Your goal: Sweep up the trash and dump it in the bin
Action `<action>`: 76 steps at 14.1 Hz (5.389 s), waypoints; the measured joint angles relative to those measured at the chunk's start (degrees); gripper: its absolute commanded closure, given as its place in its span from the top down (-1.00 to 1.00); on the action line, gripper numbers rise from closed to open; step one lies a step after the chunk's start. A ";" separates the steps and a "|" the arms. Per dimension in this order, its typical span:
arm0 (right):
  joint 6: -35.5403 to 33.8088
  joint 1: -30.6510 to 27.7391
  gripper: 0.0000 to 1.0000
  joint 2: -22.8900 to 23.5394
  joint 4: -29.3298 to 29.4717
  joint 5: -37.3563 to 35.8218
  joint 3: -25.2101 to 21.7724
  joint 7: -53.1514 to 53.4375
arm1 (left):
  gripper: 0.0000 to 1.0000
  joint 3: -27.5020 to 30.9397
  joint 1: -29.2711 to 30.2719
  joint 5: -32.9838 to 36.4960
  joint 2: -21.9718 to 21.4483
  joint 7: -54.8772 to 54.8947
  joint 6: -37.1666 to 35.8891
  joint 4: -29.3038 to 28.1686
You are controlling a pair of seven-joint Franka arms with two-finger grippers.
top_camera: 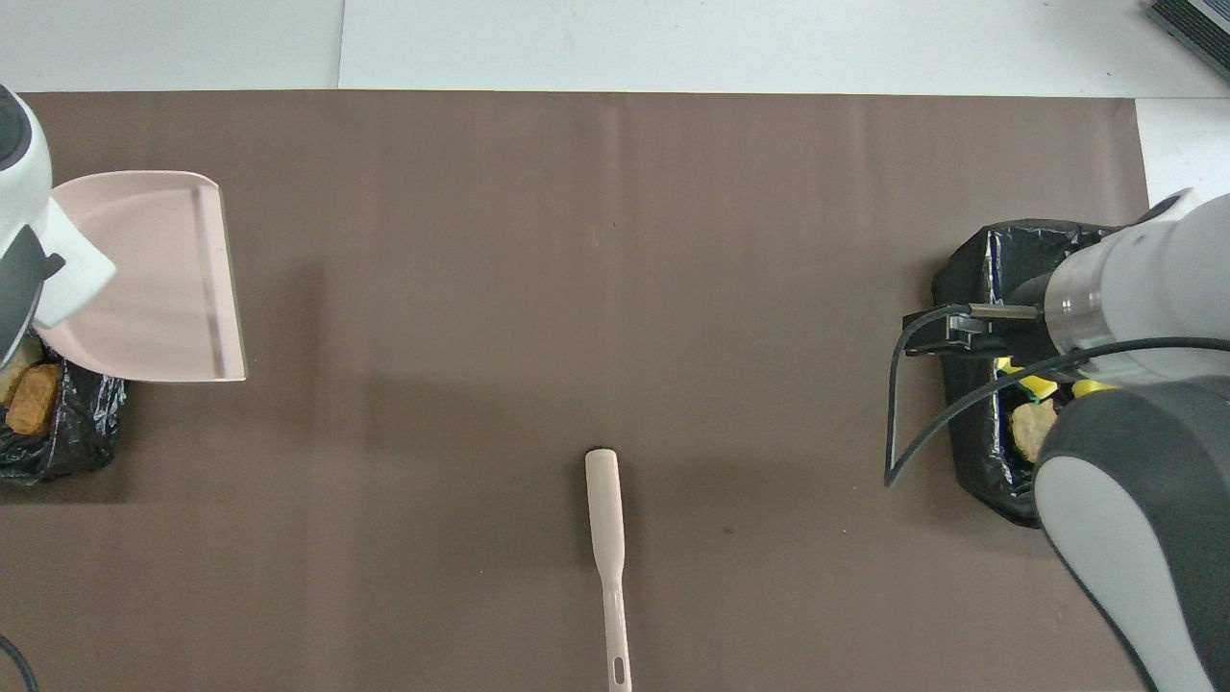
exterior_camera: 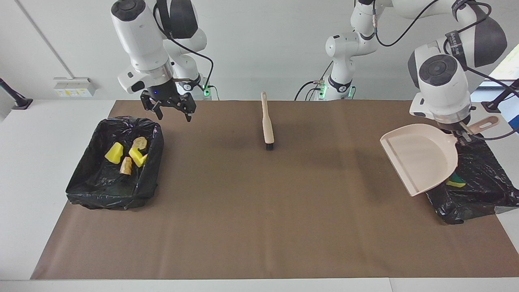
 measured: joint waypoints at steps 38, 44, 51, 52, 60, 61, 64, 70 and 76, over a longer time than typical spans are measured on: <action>-8.96 -6.09 1.00 -0.12 9.02 -1.42 -2.02 -15.03 | -1.00 -4.87 -29.32 -29.35 30.54 -101.55 8.38 20.03; -9.21 -6.33 1.00 -0.28 8.86 -1.42 -2.03 -15.03 | 0.55 -4.90 -29.31 -29.35 30.49 -101.55 8.80 19.43; -9.21 -7.85 1.00 -0.29 8.41 -1.42 -2.08 -15.30 | 1.00 -4.73 -26.47 -29.23 23.29 -99.57 8.84 15.66; -9.21 -7.85 1.00 -0.29 8.32 -1.42 -2.08 -15.30 | 1.00 -4.73 -24.82 -29.23 19.54 -98.15 8.52 12.60; -9.21 -7.85 1.00 -0.29 8.07 -1.42 -2.08 -15.30 | 1.00 -4.15 -7.14 -34.72 -7.03 -75.04 -1.08 -3.63; -9.21 -7.85 1.00 -0.29 8.02 -1.42 -2.08 -15.30 | 1.00 -4.00 -5.91 -34.93 -8.70 -73.67 -2.26 -3.63; -9.21 -7.85 1.00 -0.29 7.97 -1.42 -2.08 -15.30 | 1.00 -3.57 -4.01 -35.05 -10.95 -72.89 -4.63 -2.72; -9.21 -7.85 1.00 -0.29 7.95 -1.42 -2.08 -15.30 | 1.00 -2.44 -1.29 -36.32 -10.61 -72.89 -8.67 4.61; -9.21 -7.85 1.00 -0.29 7.92 -1.42 -2.08 -15.30 | 1.00 10.92 -3.48 -40.14 -6.51 -62.45 -14.07 12.28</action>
